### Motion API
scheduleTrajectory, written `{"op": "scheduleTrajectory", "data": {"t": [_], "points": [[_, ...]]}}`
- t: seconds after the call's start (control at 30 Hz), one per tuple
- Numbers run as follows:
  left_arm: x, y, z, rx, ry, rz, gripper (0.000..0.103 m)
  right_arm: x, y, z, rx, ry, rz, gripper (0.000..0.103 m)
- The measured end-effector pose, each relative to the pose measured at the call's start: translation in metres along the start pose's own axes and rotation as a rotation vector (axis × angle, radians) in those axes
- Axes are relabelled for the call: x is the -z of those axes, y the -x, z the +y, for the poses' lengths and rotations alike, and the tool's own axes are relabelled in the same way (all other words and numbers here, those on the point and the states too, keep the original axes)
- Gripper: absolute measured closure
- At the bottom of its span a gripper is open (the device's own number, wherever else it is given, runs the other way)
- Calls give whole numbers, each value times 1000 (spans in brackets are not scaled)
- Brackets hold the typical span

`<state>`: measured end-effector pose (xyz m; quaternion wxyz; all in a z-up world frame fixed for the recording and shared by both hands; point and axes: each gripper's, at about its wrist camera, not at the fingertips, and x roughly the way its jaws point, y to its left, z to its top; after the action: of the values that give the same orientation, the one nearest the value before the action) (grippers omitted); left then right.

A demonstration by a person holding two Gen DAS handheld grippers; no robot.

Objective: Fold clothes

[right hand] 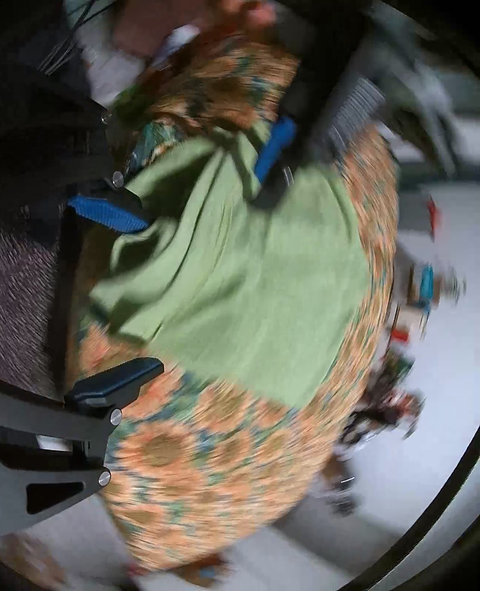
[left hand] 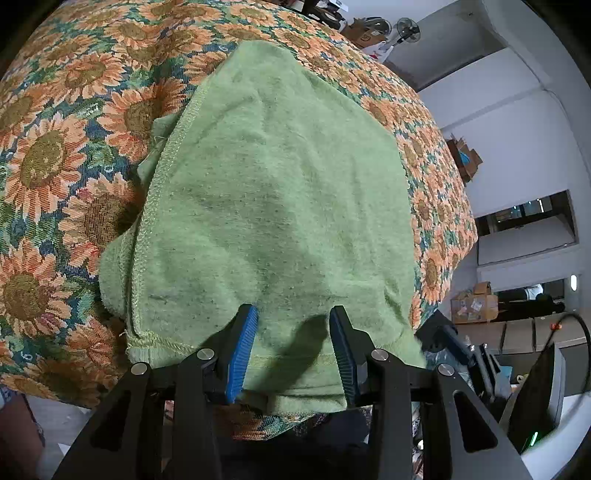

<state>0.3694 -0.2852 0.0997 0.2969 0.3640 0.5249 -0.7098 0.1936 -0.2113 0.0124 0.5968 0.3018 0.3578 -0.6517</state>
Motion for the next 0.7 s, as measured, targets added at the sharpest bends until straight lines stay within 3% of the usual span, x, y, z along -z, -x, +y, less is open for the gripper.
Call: {"op": "scheduleTrajectory", "data": {"t": [0.1, 0.17, 0.23, 0.3, 0.37, 0.43, 0.5, 0.57, 0.63, 0.7], "points": [[1, 0, -2, -14, -24, -2, 61, 12, 0, -30, 40, -85, 53, 34], [4, -1, -7, -40, -49, -9, 61, 21, -3, -43, 57, -108, 111, 42], [6, 0, -10, -68, -61, -8, 61, 24, 1, -48, -16, -134, 127, 46], [6, 2, -16, -106, -64, -8, 61, 20, 14, -58, -139, -202, 78, 46], [4, 12, -29, -126, -98, -61, 61, 11, 25, -66, -216, -250, 13, 47], [2, 24, -47, -147, -174, -160, 71, -1, 27, -68, -223, -251, -28, 55], [-6, 22, -54, -177, -208, -176, 83, -16, 19, -63, -226, -225, -50, 64], [-10, 11, -51, -257, -212, -146, 91, -28, 3, -55, -264, -207, -33, 73], [-12, -2, -41, -354, -200, -87, 91, -27, -15, -45, -258, -183, 53, 76], [-3, -7, -28, -360, -213, -35, 91, -22, -32, -35, -240, -158, 153, 77]]}}
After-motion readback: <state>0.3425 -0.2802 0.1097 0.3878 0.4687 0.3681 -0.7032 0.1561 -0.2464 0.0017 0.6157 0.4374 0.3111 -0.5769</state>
